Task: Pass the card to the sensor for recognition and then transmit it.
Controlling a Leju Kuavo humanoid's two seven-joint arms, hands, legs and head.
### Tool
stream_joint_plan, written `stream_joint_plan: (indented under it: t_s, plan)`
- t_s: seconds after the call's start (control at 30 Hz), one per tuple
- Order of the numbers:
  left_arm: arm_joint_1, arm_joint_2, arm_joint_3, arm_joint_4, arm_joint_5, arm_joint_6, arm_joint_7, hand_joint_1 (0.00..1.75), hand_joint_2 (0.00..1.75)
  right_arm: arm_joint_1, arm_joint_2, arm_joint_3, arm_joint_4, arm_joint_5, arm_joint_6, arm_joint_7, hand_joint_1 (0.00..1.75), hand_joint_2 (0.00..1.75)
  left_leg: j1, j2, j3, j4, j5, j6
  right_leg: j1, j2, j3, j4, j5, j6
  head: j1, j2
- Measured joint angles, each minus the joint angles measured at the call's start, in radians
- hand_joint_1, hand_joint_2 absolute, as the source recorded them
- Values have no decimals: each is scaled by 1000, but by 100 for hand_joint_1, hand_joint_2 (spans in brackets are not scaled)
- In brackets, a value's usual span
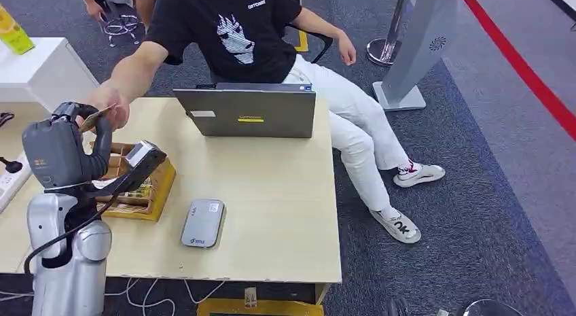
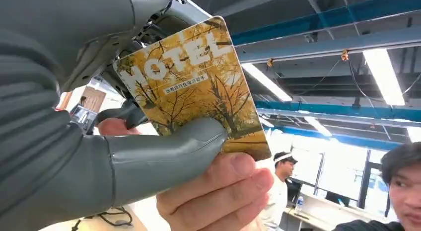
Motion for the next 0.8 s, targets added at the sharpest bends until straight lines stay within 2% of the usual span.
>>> stream_joint_plan:
  t_s: [0.03, 0.07, 0.1, 0.37, 0.67, 0.73, 0.8]
  plan:
    - [0, 0, 0, 0, 0, 0, 0, 175, 175, 0, 0, 0, 0, 0, 0, 0, 0, 175, 0, 0, 0, 0, 0, 0, 0, 0, 0, 0, 0, 0, 0, 0]
    - [0, -1, 0, 0, 0, 0, 0, 54, 175, 0, 0, 0, 0, 0, 0, 0, 0, 175, 0, 0, 0, 0, 0, 0, 0, 0, 0, 0, 0, 0, 0, 0]
    - [0, -3, 1, 0, 0, 0, 0, 0, 175, 0, 0, 0, 0, 0, 0, 0, 0, 175, 0, 0, 0, 0, 0, 0, 0, 0, 0, 0, 0, 0, 0, 0]
    - [3, -16, 1, 0, -3, 1, -15, 0, 175, -1, 0, 0, 0, 0, -5, 0, 0, 175, 0, 0, 0, 0, 0, 1, 0, 0, 0, 0, 0, 0, 0, 0]
    - [88, -28, -27, 0, -32, -16, -88, 0, 175, 3, 0, -16, 0, -10, 2, -13, 0, 175, 0, 0, 0, 0, 0, 1, 0, 0, 0, 0, 0, 0, 0, 0]
    - [113, -8, -51, 2, -8, -66, -114, 0, 175, 4, 0, -24, 0, -11, 7, -15, 0, 175, 0, 0, 0, 0, -1, 1, 0, 0, 0, 0, 0, 0, 0, 0]
    - [146, 64, -96, 28, 14, -90, -122, 0, 175, 7, 0, -31, 0, -12, 13, -20, 0, 175, 0, 3, 1, 0, -1, 0, 0, 3, -1, 0, 0, 0, 0, 0]
